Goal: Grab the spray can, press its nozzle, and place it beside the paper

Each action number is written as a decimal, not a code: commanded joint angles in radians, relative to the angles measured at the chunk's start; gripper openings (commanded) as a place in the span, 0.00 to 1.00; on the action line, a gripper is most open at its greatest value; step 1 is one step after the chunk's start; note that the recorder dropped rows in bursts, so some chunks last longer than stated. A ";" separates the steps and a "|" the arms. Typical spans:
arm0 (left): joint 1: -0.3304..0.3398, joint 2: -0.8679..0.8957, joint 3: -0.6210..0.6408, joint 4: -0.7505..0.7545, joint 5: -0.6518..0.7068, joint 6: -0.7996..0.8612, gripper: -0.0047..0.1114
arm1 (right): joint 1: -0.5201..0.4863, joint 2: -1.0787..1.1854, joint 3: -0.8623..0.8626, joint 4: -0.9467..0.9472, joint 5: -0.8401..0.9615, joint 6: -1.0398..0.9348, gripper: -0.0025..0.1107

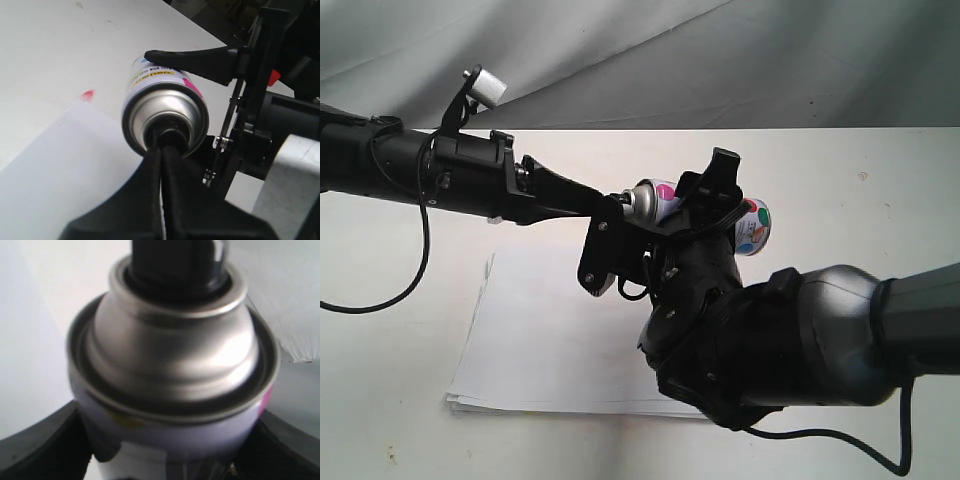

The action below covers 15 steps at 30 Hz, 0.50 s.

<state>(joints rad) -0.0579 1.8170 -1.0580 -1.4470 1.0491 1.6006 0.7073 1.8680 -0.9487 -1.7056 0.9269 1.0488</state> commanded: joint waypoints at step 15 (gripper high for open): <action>-0.133 0.050 -0.083 -0.008 -0.113 -0.023 0.04 | 0.001 -0.013 -0.008 -0.039 -0.008 -0.042 0.02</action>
<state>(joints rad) -0.1736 1.8546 -1.1071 -1.4396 0.9475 1.5976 0.6970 1.8697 -0.9468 -1.6356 0.9511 1.0128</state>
